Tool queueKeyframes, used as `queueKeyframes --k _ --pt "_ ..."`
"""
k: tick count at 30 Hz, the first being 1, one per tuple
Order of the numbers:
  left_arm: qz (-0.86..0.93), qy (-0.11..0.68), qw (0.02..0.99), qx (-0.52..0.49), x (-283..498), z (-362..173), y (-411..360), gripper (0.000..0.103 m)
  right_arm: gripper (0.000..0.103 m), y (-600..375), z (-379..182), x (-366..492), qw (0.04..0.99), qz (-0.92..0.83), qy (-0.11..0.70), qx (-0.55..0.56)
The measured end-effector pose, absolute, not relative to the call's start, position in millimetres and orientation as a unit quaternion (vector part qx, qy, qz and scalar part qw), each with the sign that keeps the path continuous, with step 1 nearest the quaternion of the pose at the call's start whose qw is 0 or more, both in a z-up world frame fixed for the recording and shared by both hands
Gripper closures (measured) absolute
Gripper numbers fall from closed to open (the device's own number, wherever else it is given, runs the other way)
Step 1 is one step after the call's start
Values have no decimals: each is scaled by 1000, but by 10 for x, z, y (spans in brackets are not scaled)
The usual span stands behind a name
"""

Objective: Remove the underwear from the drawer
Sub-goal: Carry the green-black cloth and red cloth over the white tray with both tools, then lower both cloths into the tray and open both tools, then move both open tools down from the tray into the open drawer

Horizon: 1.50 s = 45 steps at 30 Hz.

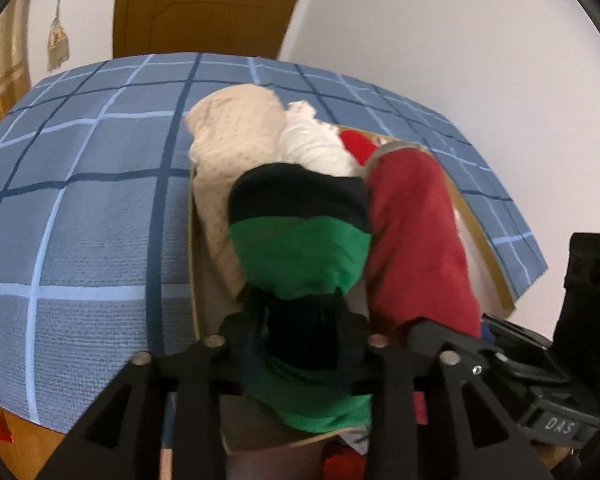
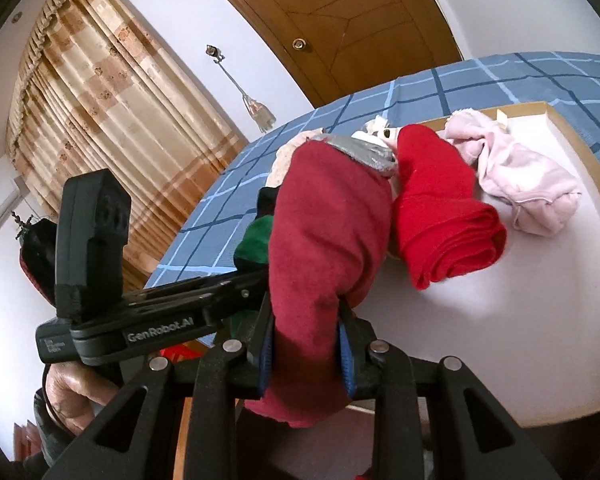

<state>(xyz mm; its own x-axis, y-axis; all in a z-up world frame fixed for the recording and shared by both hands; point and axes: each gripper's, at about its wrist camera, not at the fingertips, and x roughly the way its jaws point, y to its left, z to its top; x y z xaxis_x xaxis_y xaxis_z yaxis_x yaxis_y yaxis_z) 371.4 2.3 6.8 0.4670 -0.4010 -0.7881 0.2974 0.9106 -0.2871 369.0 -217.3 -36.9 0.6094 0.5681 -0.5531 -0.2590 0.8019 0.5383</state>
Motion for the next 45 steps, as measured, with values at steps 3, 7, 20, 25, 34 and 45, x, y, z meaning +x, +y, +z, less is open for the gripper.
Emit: queueKeyframes --k 3,7,20,25,34,45 --pt "-182 463 866 -47 3763 33 42 47 74 -2149 -453 3800 866 236 386 210" --pt "-162 460 871 -56 3718 77 44 46 74 -2154 -649 3955 854 229 407 227" --pt "-140 371 918 -34 3057 483 39 6 39 -2531 -278 3310 877 225 293 308" --pt "-130 386 913 -27 2862 337 -57 6 39 -2602 -271 3052 880 202 299 308" --pt "-77 359 930 26 2454 276 -246 1 39 -2823 -358 2513 894 171 294 293" --pt "-59 363 929 33 2119 66 -316 1 39 -2955 -460 2024 905 143 289 277"
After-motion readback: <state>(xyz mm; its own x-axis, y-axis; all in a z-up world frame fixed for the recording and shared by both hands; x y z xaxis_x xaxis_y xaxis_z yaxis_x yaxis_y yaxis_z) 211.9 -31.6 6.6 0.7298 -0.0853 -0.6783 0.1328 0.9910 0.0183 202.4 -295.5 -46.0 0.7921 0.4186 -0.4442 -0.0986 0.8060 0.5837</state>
